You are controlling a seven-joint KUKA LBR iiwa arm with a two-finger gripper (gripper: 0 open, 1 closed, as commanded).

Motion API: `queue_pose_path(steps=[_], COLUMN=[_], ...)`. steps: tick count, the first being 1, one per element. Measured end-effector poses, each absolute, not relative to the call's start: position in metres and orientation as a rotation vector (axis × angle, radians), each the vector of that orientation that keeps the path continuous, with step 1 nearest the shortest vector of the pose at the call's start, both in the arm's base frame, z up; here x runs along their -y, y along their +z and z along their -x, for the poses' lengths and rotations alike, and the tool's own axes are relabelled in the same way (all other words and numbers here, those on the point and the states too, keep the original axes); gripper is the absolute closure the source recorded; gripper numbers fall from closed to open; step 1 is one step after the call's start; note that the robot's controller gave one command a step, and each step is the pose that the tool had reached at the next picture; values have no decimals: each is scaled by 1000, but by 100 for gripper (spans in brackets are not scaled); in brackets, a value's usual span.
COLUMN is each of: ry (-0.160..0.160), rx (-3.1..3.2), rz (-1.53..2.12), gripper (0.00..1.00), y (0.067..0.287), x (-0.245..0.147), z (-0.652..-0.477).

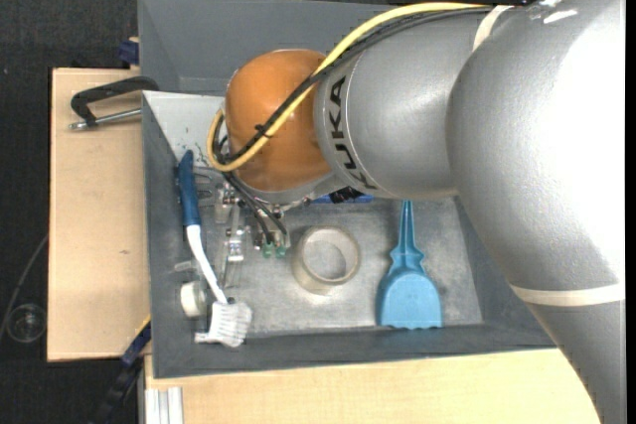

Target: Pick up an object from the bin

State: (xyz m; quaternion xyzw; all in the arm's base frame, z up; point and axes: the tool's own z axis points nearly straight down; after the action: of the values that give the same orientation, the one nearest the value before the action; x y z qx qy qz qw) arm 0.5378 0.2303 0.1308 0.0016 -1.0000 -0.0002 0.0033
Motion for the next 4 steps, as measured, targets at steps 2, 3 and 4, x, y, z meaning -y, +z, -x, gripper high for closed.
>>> queue_pose_path(steps=[2,3,4], ry=[-5,-5,-3], rx=[3111,3039,2809], rz=[-457,-842,-1427], gripper=[0,0,0], y=[108,110,104], x=[-230,-232,-233], z=[-520,-510,-529])
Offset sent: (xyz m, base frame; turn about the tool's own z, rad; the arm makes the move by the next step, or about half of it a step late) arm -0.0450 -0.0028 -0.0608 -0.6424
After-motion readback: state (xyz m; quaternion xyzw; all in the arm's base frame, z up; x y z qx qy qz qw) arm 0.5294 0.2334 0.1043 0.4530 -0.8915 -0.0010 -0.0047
